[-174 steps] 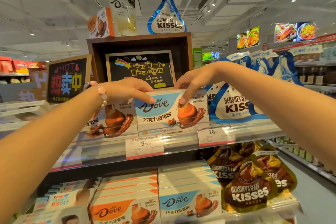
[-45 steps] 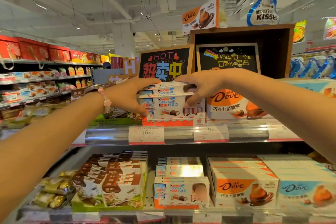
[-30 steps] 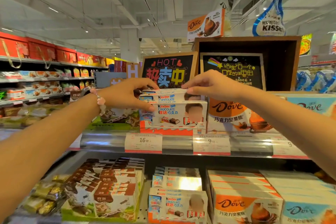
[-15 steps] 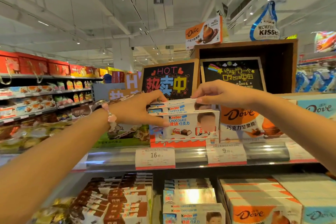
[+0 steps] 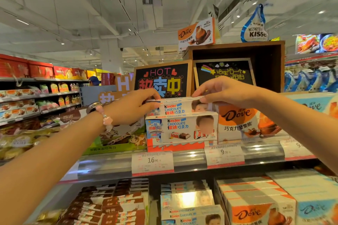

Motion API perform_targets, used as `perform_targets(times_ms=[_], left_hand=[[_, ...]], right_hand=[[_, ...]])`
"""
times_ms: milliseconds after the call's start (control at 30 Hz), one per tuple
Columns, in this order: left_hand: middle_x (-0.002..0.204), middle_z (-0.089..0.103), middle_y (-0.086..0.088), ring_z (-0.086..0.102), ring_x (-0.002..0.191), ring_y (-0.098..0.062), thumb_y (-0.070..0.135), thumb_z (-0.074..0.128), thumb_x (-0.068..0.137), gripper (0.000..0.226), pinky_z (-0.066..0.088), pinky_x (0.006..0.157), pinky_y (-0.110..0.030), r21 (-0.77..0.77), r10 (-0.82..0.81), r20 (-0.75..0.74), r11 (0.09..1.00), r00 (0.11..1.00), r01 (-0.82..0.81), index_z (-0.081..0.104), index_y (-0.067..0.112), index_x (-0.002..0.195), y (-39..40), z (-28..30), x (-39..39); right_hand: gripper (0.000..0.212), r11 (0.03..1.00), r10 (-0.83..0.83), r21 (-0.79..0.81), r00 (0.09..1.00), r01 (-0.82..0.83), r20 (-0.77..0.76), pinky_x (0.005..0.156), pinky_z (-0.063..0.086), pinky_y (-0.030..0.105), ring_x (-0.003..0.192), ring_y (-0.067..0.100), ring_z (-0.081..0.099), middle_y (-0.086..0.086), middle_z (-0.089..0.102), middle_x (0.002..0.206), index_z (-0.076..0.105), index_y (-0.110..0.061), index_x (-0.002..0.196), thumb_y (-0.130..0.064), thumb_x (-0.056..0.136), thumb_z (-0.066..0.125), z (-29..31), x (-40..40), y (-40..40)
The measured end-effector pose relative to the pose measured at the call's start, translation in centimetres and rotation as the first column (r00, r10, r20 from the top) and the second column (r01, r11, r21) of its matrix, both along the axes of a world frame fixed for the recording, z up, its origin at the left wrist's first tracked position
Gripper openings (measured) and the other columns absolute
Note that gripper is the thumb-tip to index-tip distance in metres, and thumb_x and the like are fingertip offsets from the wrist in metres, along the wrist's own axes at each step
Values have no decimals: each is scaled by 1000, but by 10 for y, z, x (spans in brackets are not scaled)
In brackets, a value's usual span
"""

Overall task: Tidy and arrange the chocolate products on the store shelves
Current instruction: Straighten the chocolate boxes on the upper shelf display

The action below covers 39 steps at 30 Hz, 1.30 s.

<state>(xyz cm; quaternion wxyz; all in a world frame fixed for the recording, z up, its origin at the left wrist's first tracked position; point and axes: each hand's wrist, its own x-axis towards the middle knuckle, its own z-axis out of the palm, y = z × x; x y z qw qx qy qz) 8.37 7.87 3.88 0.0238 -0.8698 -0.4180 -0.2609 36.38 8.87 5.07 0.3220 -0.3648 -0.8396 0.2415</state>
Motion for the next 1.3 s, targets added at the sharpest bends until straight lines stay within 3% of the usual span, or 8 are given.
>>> perform_targets(times_ms=[167,500,633,867,1067,1167,1233,1300], left_hand=[[91,63,6,60,84,-12,28,49,94,15,53,74,-36,10,2,40,1000,999,-2,57,22,105,-1,-1,1],[90,70,-12,63,80,-36,57,44,80,60,53,67,-50,-63,81,-15,995,997,-82,73,5,86,-7,4,2],[84,73,2,67,82,-23,29,63,86,21,56,69,-35,-106,90,85,991,992,-81,75,15,96,-3,8,9],[90,71,6,64,80,-5,21,68,82,20,52,62,-14,-12,109,81,994,991,-109,73,14,100,6,0,14],[92,63,-31,58,70,-34,50,50,88,62,50,68,-46,-168,113,-14,979,993,-114,65,-9,86,9,0,9],[96,70,-13,63,82,-28,83,50,62,81,53,77,-43,-210,53,-129,974,990,-80,72,12,94,1,2,8],[114,65,6,59,101,-15,71,63,63,71,48,91,-35,-184,65,-222,977,973,-107,64,24,115,-8,2,9],[115,57,13,51,106,-6,53,72,68,62,42,93,-26,-100,98,-203,988,974,-120,57,25,122,-10,3,9]], right_hand=[[19,1000,-13,17,1000,13,-18,65,51,15,92,9,67,0,72,101,71,-17,102,-9,88,60,0,-1,-2],[23,990,-57,136,992,40,117,86,51,33,100,15,65,1,73,100,77,-9,75,-9,90,59,-1,-9,-1],[16,996,-69,67,986,60,152,83,48,28,97,10,65,-5,72,102,76,-17,89,-12,89,61,5,-9,-5],[18,983,-151,143,950,115,273,92,52,37,98,13,66,-2,70,104,72,-18,100,-11,84,67,3,-15,0],[59,983,-122,176,921,60,371,82,44,18,106,10,59,-2,65,108,61,-39,39,-14,92,55,2,-23,-3],[41,981,-112,190,904,35,413,78,45,15,103,12,61,-4,67,105,70,-33,54,-22,91,58,3,-20,-2],[21,982,-109,185,898,32,427,82,47,19,101,8,61,-8,66,110,75,-24,87,-39,85,61,2,-18,-2],[47,984,-133,162,905,72,405,89,46,23,105,4,59,-10,62,117,66,-25,111,-49,71,65,4,-16,-3]])
